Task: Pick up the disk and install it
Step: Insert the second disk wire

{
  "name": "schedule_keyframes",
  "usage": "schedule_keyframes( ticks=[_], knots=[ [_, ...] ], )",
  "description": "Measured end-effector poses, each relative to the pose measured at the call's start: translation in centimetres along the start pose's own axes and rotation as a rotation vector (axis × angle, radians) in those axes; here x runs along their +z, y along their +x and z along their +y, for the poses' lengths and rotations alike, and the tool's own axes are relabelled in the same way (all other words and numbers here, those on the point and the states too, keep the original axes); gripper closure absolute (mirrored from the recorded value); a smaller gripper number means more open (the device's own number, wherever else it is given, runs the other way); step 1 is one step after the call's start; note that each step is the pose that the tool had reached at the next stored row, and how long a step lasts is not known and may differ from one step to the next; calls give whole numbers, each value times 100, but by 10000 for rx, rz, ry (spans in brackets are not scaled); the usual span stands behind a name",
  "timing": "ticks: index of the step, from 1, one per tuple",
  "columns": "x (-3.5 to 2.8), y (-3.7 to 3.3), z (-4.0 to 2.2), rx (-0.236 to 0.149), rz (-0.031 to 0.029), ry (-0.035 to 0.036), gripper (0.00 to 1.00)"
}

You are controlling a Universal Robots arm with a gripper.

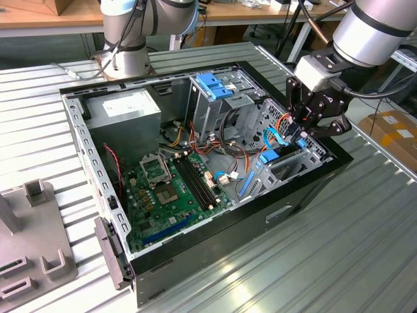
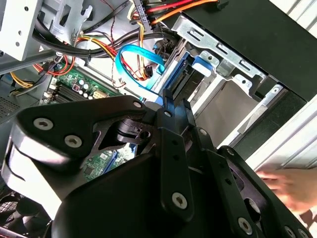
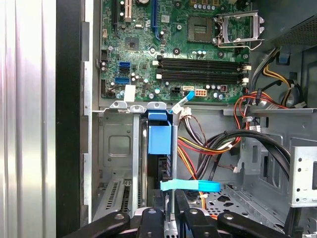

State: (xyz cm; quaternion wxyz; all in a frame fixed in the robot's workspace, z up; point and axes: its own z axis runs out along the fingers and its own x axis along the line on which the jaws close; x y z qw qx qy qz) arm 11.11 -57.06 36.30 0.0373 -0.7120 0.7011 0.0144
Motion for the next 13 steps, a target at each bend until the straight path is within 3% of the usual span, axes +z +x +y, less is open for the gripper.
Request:
schedule_keyframes(
  ticks=[8, 13],
  knots=[
    [2, -20, -20, -39, -1, -3, 76],
    [5, -44, -72, -165, -4, -12, 76]
  ],
)
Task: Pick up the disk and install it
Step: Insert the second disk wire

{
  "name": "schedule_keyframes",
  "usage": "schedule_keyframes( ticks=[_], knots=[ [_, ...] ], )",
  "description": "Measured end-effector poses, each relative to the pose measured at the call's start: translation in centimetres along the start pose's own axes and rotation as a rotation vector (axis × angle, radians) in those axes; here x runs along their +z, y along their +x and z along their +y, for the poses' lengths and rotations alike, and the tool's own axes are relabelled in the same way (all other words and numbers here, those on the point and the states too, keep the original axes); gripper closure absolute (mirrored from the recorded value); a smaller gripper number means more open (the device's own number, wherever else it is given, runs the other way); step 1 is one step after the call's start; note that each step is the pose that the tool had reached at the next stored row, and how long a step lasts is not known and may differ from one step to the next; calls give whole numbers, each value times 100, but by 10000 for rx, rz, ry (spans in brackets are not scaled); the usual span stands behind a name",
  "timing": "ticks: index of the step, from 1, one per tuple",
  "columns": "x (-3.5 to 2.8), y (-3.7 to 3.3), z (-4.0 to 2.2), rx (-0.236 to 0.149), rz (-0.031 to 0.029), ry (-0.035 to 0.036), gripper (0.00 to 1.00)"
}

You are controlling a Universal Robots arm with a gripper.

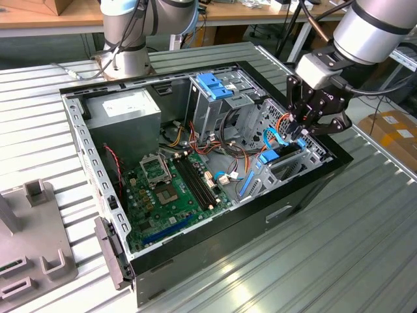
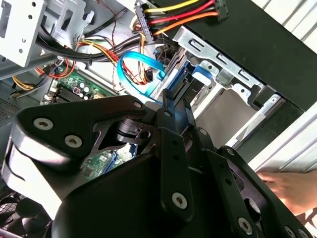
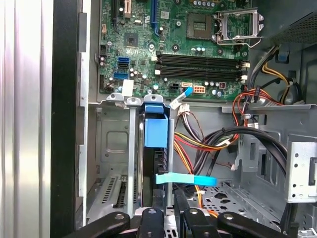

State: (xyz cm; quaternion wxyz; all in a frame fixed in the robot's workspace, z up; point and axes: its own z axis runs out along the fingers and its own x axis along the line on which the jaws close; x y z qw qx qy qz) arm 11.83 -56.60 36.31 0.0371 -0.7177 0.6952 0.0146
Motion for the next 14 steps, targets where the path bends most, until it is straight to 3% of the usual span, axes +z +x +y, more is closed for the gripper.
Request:
schedule_keyframes(
  ticks=[6, 14],
  knots=[
    [4, -16, -63, -166, -6, -12, 76],
    [4, -18, -85, -243, -9, -18, 76]
  ],
)
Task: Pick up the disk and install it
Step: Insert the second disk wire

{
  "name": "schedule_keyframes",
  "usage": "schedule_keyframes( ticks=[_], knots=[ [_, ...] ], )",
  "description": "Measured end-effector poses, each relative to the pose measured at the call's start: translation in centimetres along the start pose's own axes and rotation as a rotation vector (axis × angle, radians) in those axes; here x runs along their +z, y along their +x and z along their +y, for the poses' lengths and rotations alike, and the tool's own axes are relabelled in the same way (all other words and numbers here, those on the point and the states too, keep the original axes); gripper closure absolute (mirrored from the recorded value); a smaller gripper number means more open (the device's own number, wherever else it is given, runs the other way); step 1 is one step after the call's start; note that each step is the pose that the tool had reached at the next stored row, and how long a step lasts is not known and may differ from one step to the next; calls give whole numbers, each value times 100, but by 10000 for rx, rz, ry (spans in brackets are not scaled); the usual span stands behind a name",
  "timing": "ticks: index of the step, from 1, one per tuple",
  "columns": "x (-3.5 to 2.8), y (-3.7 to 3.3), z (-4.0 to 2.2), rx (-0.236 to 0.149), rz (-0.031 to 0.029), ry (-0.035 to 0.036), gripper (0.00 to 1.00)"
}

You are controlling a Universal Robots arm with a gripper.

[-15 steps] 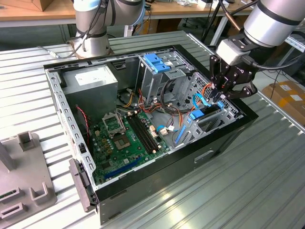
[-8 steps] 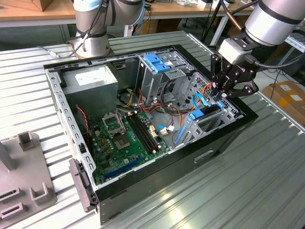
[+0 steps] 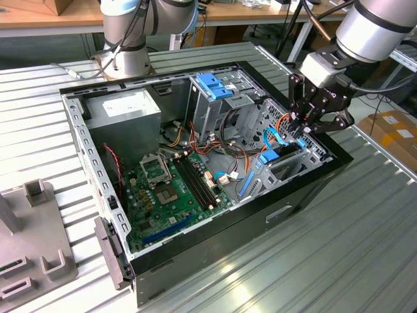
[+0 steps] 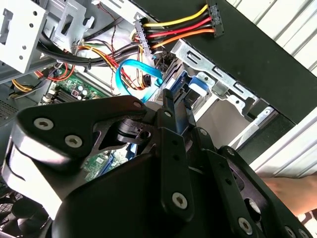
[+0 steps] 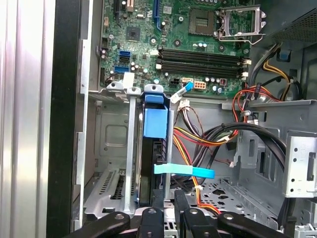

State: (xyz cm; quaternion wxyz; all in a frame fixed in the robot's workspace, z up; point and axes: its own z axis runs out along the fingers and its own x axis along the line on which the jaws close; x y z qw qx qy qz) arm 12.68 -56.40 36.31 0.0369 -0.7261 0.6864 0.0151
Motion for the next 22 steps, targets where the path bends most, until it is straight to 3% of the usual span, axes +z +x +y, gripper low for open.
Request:
schedule_keyframes(
  ticks=[10, 15, 22],
  knots=[
    [3, -14, -80, -197, -6, -14, 76],
    [4, -15, -86, -217, -7, -16, 76],
    [4, -14, -87, -807, -27, -59, 76]
  ],
)
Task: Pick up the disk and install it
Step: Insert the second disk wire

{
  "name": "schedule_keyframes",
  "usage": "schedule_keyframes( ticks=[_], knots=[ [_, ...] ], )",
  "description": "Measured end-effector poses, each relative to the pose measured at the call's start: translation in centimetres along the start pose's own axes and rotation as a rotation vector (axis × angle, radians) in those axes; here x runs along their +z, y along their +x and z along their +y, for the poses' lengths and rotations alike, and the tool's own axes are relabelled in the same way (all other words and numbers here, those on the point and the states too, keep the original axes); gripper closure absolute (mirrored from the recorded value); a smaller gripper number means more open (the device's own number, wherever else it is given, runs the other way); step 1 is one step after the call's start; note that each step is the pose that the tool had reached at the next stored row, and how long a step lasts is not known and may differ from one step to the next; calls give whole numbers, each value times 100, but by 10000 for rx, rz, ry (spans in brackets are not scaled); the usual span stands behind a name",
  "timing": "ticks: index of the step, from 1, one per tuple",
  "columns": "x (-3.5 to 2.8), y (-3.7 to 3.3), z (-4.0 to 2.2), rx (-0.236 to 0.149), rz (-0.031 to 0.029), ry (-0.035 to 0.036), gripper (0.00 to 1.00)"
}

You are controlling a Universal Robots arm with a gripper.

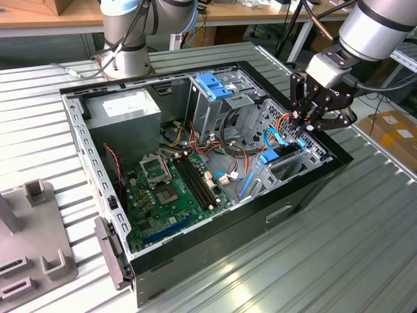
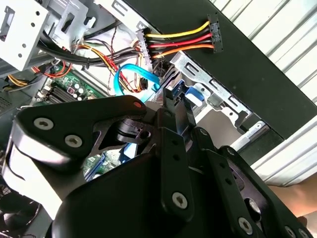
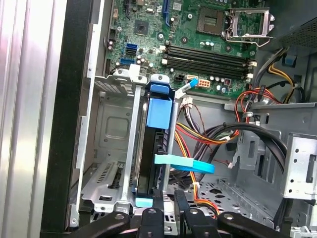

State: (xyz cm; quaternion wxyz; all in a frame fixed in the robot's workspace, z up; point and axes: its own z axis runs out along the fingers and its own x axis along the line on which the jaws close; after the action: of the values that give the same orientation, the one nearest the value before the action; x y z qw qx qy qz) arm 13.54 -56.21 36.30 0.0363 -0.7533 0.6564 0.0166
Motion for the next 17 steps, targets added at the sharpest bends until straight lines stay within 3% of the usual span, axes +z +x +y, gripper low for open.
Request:
schedule_keyframes(
  ticks=[9, 13, 17],
  knots=[
    [0, 0, 0, -433, -14, -32, 76],
    [0, 0, 0, -964, -31, -71, 76],
    [0, 0, 0, -1884, -55, -139, 76]
  ],
)
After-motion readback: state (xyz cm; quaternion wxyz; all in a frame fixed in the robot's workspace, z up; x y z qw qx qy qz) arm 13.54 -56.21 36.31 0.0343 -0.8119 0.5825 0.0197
